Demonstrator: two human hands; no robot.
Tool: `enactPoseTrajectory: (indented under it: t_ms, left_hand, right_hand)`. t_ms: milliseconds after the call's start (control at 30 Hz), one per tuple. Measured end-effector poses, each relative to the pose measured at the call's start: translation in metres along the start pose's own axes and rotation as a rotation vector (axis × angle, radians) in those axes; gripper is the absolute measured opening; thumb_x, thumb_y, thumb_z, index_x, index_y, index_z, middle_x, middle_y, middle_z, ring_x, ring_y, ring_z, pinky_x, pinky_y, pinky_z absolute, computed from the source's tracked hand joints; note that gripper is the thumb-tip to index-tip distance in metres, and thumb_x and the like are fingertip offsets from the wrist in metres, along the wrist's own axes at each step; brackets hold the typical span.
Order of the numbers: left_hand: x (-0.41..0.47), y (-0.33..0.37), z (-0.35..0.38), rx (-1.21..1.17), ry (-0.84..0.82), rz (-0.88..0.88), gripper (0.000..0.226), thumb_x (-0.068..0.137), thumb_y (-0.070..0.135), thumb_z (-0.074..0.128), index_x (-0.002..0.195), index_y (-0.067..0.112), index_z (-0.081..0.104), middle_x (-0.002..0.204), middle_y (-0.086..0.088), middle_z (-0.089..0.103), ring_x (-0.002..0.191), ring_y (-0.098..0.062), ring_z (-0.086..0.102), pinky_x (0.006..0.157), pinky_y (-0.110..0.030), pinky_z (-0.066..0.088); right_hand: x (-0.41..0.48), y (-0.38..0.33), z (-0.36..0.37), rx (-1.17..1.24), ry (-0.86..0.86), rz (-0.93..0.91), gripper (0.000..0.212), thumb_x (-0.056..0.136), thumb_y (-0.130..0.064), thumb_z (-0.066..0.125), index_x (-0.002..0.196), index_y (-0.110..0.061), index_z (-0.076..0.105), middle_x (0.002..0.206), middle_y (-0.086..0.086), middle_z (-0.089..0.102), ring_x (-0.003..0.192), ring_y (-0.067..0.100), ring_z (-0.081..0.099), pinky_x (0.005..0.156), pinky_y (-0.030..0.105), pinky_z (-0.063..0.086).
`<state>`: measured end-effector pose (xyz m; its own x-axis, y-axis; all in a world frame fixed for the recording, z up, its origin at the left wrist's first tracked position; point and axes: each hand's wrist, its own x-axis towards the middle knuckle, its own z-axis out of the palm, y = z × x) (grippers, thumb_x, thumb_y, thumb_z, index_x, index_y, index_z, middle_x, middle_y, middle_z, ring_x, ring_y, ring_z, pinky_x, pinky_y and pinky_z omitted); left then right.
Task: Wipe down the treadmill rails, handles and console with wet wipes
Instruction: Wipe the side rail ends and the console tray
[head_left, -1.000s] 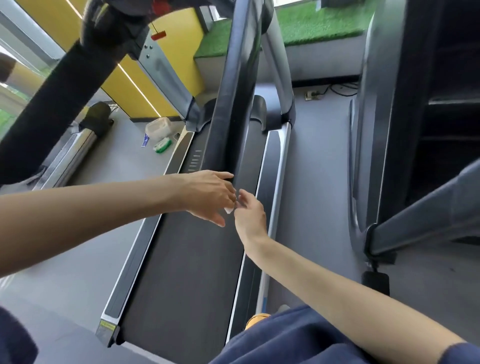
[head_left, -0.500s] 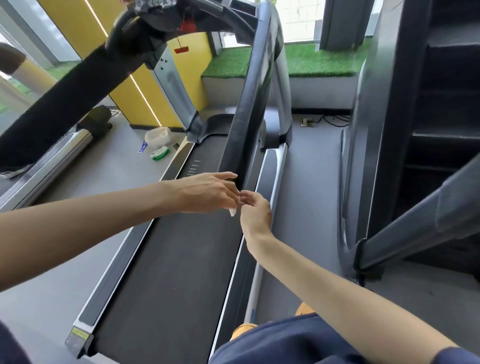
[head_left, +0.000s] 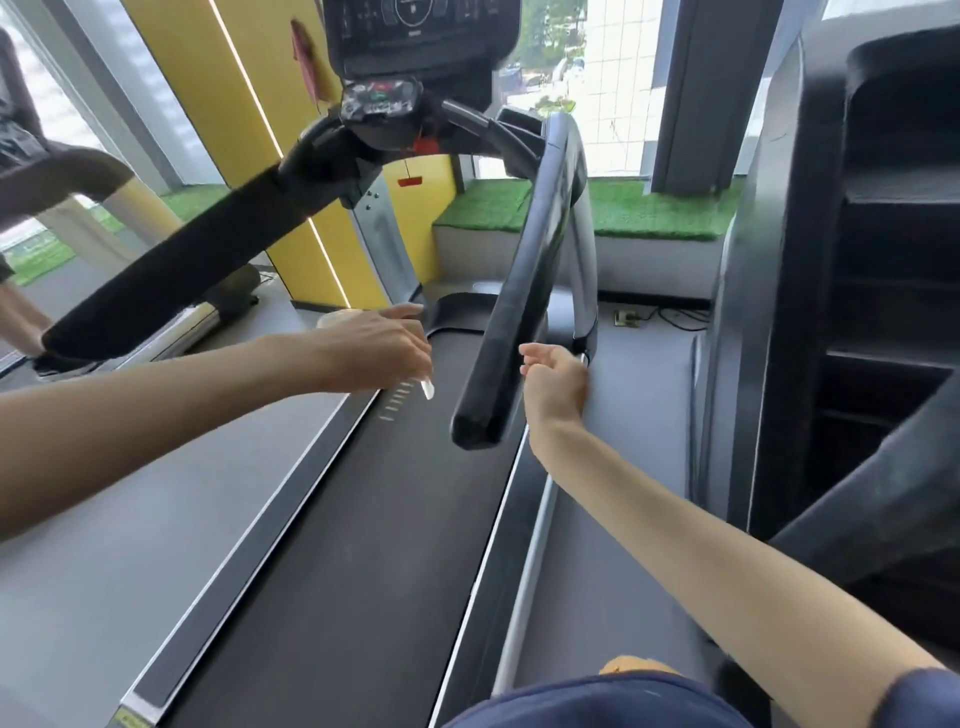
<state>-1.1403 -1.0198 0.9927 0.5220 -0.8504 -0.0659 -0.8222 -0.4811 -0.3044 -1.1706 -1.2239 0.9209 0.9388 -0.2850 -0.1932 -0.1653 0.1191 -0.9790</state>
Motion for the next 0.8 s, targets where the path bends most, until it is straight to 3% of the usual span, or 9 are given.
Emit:
enactPoseTrajectory:
  t_ms: [100, 200, 300, 433, 533, 633, 800]
  left_hand:
    - [0.023, -0.014, -0.015, -0.162, 0.006, -0.270, 0.015, 0.094, 0.019, 0.058, 0.095, 0.018, 0.074, 0.100, 0.003, 0.072, 0.094, -0.019, 0.065, 0.105, -0.033, 0.026]
    - [0.052, -0.018, -0.027, -0.452, 0.043, -0.488, 0.018, 0.093, 0.018, 0.060, 0.104, 0.013, 0.073, 0.109, -0.002, 0.069, 0.097, -0.017, 0.063, 0.091, -0.032, 0.044]
    - [0.081, -0.028, -0.035, -0.629, 0.065, -0.555, 0.020, 0.094, 0.022, 0.059, 0.105, 0.014, 0.073, 0.101, -0.001, 0.071, 0.090, -0.016, 0.063, 0.089, -0.036, 0.049]
    - [0.114, -0.055, -0.032, -0.859, 0.108, -0.629, 0.021, 0.093, 0.036, 0.058, 0.097, 0.022, 0.073, 0.090, -0.012, 0.070, 0.088, -0.038, 0.063, 0.080, -0.046, 0.051]
    - [0.145, -0.082, -0.024, -0.930, 0.143, -0.671, 0.020, 0.093, 0.029, 0.060, 0.104, 0.016, 0.070, 0.094, -0.002, 0.070, 0.090, -0.018, 0.063, 0.082, -0.029, 0.048]
    - [0.184, -0.116, -0.014, -0.865, 0.180, -0.685, 0.021, 0.087, 0.020, 0.068, 0.107, 0.013, 0.066, 0.096, 0.004, 0.065, 0.087, -0.003, 0.057, 0.080, -0.022, 0.044]
    - [0.255, -0.183, 0.008, -0.928, 0.342, -0.806, 0.017, 0.078, -0.004, 0.066, 0.087, 0.011, 0.064, 0.074, -0.005, 0.065, 0.065, -0.012, 0.059, 0.063, -0.020, 0.048]
  right_hand:
    - [0.008, -0.018, 0.006, -0.054, -0.220, -0.096, 0.037, 0.083, 0.004, 0.043, 0.103, -0.020, 0.063, 0.102, 0.000, 0.063, 0.100, 0.017, 0.060, 0.077, 0.018, 0.045]
    - [0.019, -0.035, 0.010, -0.121, -0.427, -0.210, 0.032, 0.088, -0.018, 0.064, 0.119, -0.020, 0.058, 0.108, -0.001, 0.059, 0.096, 0.010, 0.058, 0.074, 0.010, 0.043]
    - [0.043, -0.051, 0.011, -0.188, -0.314, -0.383, 0.028, 0.087, -0.024, 0.068, 0.113, -0.018, 0.062, 0.098, -0.001, 0.063, 0.084, 0.007, 0.058, 0.067, 0.003, 0.042]
    - [0.096, -0.072, 0.004, -0.247, -0.233, -0.467, 0.016, 0.086, -0.022, 0.069, 0.100, -0.015, 0.068, 0.081, -0.005, 0.062, 0.072, 0.004, 0.054, 0.062, 0.004, 0.040]
    - [0.146, -0.087, 0.006, -0.295, -0.221, -0.478, 0.008, 0.085, -0.019, 0.071, 0.091, -0.014, 0.072, 0.076, -0.007, 0.063, 0.068, 0.000, 0.055, 0.058, 0.003, 0.039]
    - [0.205, -0.102, 0.011, -0.344, -0.234, -0.496, 0.003, 0.086, -0.015, 0.068, 0.086, -0.016, 0.071, 0.070, -0.013, 0.059, 0.064, -0.003, 0.053, 0.054, 0.003, 0.038]
    - [0.309, -0.129, 0.018, -0.402, -0.298, -0.510, 0.003, 0.086, -0.017, 0.066, 0.088, -0.018, 0.067, 0.072, -0.009, 0.057, 0.064, 0.000, 0.052, 0.056, 0.006, 0.040]
